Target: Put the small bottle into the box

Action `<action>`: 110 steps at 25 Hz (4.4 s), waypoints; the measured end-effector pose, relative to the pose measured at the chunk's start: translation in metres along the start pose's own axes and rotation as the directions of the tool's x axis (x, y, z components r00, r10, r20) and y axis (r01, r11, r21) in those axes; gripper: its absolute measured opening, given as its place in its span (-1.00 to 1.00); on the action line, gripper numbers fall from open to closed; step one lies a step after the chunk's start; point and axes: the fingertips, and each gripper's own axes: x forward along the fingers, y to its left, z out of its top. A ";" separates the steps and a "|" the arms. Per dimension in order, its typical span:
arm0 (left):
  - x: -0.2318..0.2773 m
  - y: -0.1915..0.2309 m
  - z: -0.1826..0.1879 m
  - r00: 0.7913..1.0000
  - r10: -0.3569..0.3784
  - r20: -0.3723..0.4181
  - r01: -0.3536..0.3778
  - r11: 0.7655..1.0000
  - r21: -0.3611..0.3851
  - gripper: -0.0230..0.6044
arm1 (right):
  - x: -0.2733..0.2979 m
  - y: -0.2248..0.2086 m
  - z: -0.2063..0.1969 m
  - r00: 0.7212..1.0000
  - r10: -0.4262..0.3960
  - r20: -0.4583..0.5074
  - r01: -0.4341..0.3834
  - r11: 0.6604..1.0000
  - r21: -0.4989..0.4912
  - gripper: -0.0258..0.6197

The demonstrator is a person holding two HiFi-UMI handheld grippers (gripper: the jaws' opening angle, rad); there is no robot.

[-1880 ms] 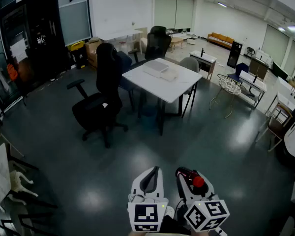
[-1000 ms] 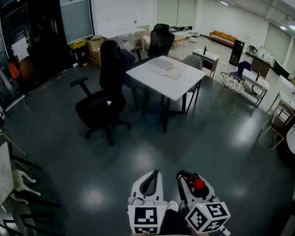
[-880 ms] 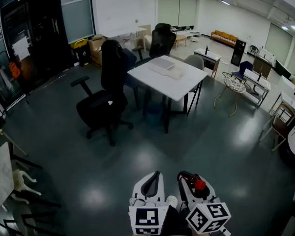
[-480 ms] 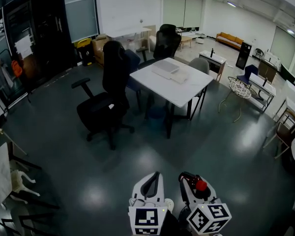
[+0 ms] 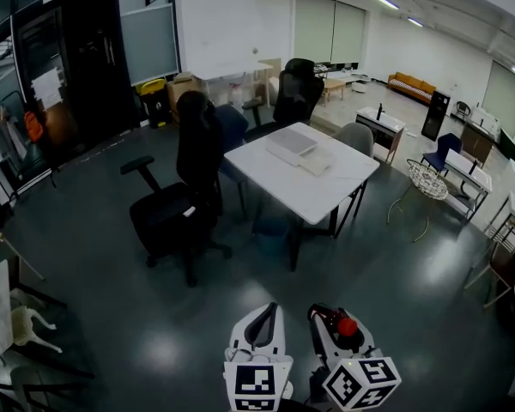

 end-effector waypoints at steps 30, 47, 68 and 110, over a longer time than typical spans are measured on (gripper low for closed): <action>0.253 0.025 0.024 0.998 -0.050 -0.037 0.050 0.999 0.007 -0.86 | 0.202 -0.129 0.077 0.999 -0.044 -0.022 0.045 0.998 0.034 -0.22; 0.425 0.081 0.061 0.993 -0.117 -0.026 0.118 0.993 0.018 -0.86 | 0.357 -0.177 0.142 0.996 -0.094 0.006 0.094 0.995 0.037 -0.22; 0.535 0.104 0.056 0.989 -0.126 -0.075 0.126 0.992 -0.005 -0.86 | 0.459 -0.232 0.158 0.991 -0.113 -0.065 0.117 0.991 0.065 -0.22; 0.825 0.141 -0.005 0.941 0.104 -0.321 -0.141 0.986 -0.092 -0.86 | 0.751 -0.408 0.178 0.922 0.089 -0.376 -0.068 0.995 0.069 -0.22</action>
